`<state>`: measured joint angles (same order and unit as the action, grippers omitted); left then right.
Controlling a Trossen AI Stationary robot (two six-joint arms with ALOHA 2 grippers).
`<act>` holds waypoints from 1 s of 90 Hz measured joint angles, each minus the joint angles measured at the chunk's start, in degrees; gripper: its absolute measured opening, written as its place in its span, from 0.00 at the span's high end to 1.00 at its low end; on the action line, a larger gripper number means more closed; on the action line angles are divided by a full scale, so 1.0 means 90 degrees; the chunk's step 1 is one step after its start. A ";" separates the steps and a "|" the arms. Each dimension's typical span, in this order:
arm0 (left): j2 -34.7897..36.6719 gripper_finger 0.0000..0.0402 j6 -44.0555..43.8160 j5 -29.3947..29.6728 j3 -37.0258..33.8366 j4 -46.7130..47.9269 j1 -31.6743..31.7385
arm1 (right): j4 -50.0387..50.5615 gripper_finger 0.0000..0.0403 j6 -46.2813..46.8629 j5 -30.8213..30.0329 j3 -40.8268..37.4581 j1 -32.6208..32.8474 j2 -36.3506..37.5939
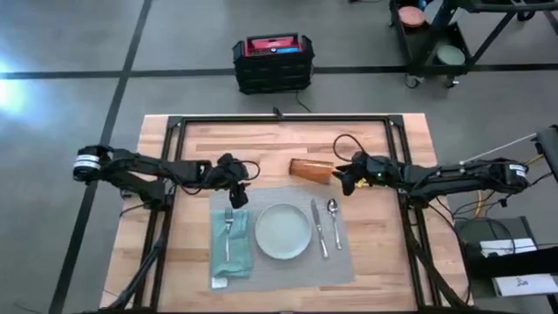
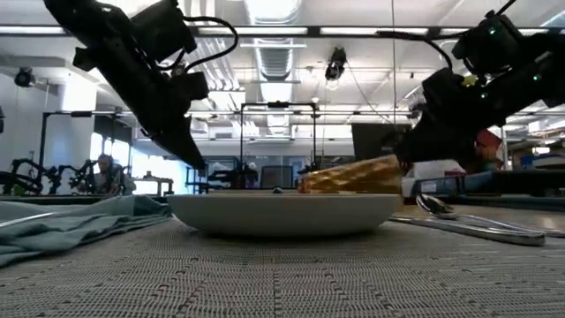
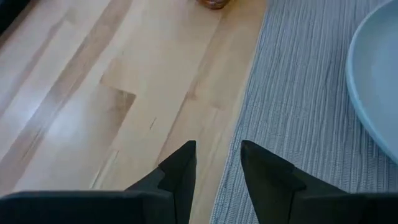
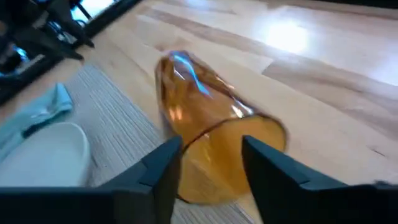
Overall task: Set table place
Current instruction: Put the brown glass on top of the gray placemat
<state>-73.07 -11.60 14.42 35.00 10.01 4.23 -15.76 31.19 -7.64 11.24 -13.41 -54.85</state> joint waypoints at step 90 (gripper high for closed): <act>0.0021 0.72 0.0068 -0.0052 0.0000 -0.0469 0.0000 | -0.1630 0.42 0.0925 0.1046 0.1175 0.0279 -0.2611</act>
<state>-72.88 -10.98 13.96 35.00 5.78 4.23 -30.43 39.52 1.77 21.82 -10.90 -78.35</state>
